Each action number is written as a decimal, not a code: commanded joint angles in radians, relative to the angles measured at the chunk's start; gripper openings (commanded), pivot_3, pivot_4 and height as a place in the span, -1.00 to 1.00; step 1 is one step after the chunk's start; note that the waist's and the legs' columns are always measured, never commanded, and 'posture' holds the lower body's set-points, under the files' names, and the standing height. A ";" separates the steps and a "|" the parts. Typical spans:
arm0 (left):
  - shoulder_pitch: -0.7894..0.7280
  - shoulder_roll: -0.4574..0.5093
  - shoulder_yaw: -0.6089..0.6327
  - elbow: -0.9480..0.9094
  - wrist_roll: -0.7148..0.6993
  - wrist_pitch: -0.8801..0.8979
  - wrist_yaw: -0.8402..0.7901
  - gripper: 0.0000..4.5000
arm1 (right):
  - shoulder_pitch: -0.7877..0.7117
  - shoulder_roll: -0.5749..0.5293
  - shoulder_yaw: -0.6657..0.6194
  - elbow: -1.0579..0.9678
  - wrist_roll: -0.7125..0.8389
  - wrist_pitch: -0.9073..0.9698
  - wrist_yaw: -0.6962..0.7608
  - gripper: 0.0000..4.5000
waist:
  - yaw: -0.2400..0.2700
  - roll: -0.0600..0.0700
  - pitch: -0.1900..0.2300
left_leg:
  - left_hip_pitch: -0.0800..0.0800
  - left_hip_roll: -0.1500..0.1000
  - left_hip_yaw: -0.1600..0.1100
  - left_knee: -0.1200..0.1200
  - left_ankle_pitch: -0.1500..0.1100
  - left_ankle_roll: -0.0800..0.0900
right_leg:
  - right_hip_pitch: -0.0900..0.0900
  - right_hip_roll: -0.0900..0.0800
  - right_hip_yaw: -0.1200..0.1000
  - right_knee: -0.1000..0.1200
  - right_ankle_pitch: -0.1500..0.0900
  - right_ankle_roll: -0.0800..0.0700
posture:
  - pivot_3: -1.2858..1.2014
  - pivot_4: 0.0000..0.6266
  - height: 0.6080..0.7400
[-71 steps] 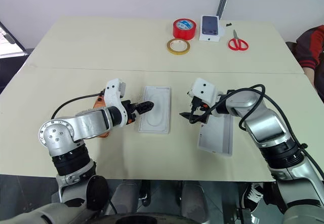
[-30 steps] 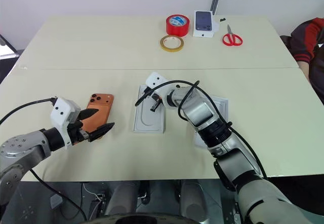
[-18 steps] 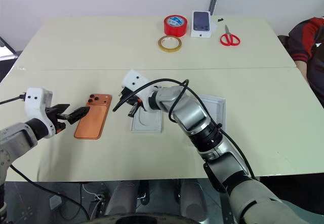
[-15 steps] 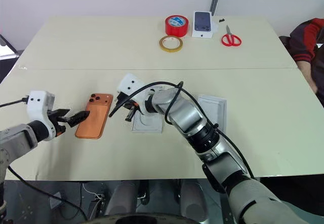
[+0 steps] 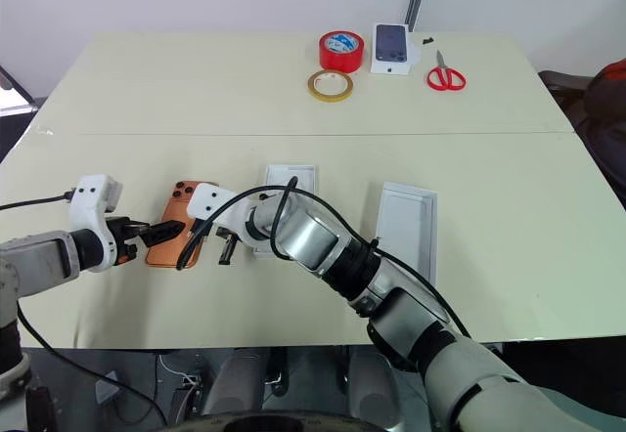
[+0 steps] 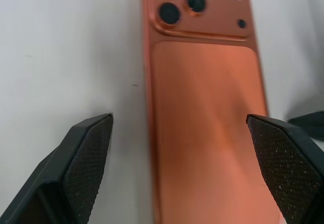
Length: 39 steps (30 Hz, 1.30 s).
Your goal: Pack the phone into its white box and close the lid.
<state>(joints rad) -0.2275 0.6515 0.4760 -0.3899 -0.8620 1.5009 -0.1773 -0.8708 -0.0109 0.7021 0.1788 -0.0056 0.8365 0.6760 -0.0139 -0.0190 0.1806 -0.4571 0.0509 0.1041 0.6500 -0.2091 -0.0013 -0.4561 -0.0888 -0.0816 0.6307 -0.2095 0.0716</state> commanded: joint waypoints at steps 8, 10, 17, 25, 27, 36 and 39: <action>-0.014 -0.143 -0.022 -0.035 -0.057 0.113 -0.031 0.97 | -0.025 0.019 -0.015 0.019 -0.035 -0.061 0.029 -1.00 | 0.003 0.000 -0.001 | 0.014 0.000 -0.001 -0.003 -0.002 -0.002 | 0.013 -0.002 -0.001 -0.002 -0.003 -0.003 | 0.03 -0.52 1.00; -0.022 -0.168 -0.007 -0.031 -0.082 0.113 -0.028 0.97 | -0.021 0.018 -0.017 0.019 -0.040 -0.064 0.032 -1.00 | 0.003 0.000 -0.001 | 0.014 0.000 -0.001 -0.003 -0.002 -0.002 | 0.013 -0.003 -0.001 -0.002 -0.003 -0.003 | 0.03 -0.52 1.00; -0.030 -0.192 0.017 -0.017 -0.137 0.113 -0.009 0.97 | -0.012 0.024 -0.021 0.015 -0.052 -0.064 0.038 -1.00 | 0.003 0.000 -0.001 | 0.014 0.000 -0.002 -0.003 -0.002 -0.001 | 0.014 -0.003 -0.001 -0.002 -0.003 -0.003 | 0.03 -0.52 1.00; -0.057 -0.199 0.067 0.029 -0.223 0.113 0.046 0.97 | -0.001 0.027 -0.021 0.011 -0.057 -0.064 0.042 -1.00 | 0.004 0.000 -0.001 | 0.014 0.000 -0.002 -0.003 -0.003 -0.002 | 0.014 -0.004 -0.002 -0.002 -0.003 -0.003 | 0.03 -0.52 1.00; -0.060 -0.199 0.072 0.035 -0.246 0.113 0.061 0.97 | 0.001 0.027 -0.021 0.009 -0.059 -0.064 0.044 -1.00 | 0.004 0.000 -0.001 | 0.014 0.000 -0.002 -0.003 -0.003 -0.002 | 0.014 -0.004 -0.002 -0.002 -0.003 -0.003 | 0.03 -0.52 1.00; -0.070 -0.205 0.095 0.057 -0.339 0.113 0.128 0.97 | 0.007 0.026 -0.020 0.000 -0.065 -0.064 0.052 -1.00 | 0.003 -0.001 -0.001 | 0.014 0.000 -0.002 -0.003 -0.003 -0.002 | 0.013 -0.005 -0.003 -0.002 -0.003 -0.003 | 0.03 -0.52 1.00; -0.072 -0.197 0.090 0.054 -0.367 0.113 0.141 0.97 | 0.008 0.025 -0.021 -0.001 -0.067 -0.064 0.055 -1.00 | 0.003 -0.001 -0.001 | 0.014 0.000 -0.002 -0.003 -0.003 -0.002 | 0.013 -0.005 -0.003 -0.002 -0.003 -0.003 | 0.03 -0.52 1.00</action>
<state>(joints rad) -0.2809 0.4814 0.6152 -0.3201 -1.1049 1.5860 0.0002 -0.8641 -0.0141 0.6770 0.2068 -0.0751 0.7978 0.7311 -0.0106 -0.0195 0.1797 -0.4431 0.0505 0.1016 0.6474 -0.2120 -0.0035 -0.4427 -0.0941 -0.0844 0.6288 -0.2124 0.0684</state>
